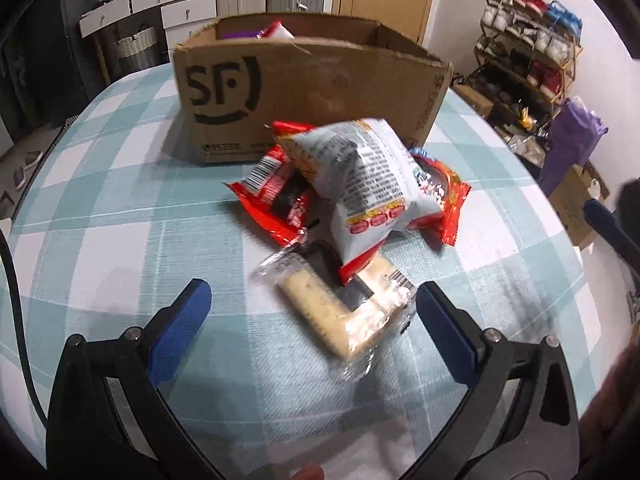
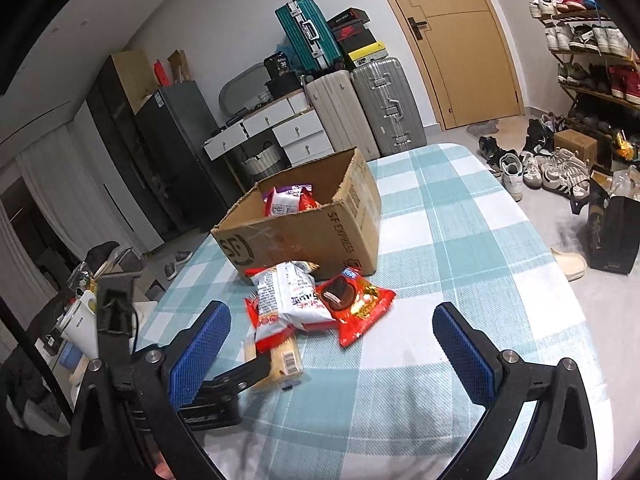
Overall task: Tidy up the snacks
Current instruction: 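Move both grippers back toward the remaining snack pile, then close the left gripper on the clear cracker pack and lift it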
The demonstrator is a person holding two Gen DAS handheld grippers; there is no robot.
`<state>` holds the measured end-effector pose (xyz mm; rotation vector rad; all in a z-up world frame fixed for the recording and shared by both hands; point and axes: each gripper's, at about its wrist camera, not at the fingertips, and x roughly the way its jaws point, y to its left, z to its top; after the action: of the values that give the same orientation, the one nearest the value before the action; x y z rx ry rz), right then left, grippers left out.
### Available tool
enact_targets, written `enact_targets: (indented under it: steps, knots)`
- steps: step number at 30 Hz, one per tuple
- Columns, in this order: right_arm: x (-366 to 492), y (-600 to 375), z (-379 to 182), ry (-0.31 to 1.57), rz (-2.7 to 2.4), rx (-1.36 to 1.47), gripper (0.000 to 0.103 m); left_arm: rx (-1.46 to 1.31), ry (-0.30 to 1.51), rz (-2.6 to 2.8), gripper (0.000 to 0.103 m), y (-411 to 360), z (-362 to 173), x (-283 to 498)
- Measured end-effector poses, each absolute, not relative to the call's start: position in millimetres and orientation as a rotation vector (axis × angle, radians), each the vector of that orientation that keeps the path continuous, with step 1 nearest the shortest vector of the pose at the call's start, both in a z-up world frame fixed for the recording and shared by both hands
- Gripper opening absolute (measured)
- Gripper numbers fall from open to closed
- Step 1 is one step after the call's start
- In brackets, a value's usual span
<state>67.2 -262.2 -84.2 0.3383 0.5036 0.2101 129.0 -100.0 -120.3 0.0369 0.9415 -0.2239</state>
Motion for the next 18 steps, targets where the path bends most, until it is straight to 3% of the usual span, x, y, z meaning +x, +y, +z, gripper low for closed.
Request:
enact_targets:
  steps: [18]
  knots:
    - [53.3,-276.4,-96.3,0.518,0.195,0.379,0.103,0.027,1.013,-0.115,0.101,-127.8,-146.0,165.1]
